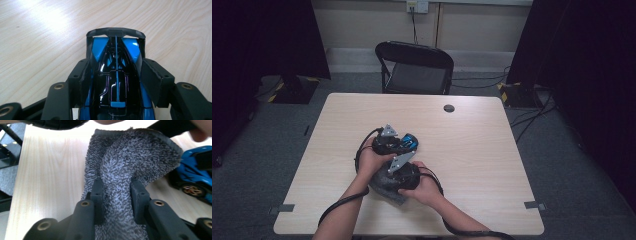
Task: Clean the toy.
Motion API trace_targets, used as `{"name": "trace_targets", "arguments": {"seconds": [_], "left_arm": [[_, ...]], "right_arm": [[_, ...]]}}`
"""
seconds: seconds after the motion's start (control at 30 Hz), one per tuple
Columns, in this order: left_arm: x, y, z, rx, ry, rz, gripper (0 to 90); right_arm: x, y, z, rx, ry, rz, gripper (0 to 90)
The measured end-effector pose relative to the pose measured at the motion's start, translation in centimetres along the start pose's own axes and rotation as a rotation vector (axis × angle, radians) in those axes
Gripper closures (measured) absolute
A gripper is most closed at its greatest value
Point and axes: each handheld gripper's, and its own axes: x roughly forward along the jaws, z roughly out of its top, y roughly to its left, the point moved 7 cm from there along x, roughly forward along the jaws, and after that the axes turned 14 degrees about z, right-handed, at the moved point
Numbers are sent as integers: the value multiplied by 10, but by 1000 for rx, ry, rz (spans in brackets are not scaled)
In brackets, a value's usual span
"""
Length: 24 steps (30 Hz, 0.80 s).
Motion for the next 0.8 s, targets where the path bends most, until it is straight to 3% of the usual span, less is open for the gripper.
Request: {"name": "trace_targets", "arguments": {"seconds": [0.3, 0.4, 0.47, 0.6, 0.7, 0.8], "left_arm": [[-1, 1, 0, 17, 21, 7, 406], [-1, 0, 0, 8, 23, -2, 389], [-2, -1, 1, -21, 27, -13, 368], [-12, -1, 10, 15, -1, -34, 345], [-22, -2, 12, 58, 8, -40, 364], [-39, 0, 14, 66, -7, -55, 368]], "right_arm": [[-4, 1, 0, 18, -44, 7, 498], [-15, -2, 3, 13, -89, -3, 425], [-18, -4, 3, 8, -99, -7, 409], [-32, -10, -2, 2, -111, -27, 357], [-42, -16, -10, 41, -102, -35, 347], [-55, -24, -22, 70, -108, -56, 306]]}}
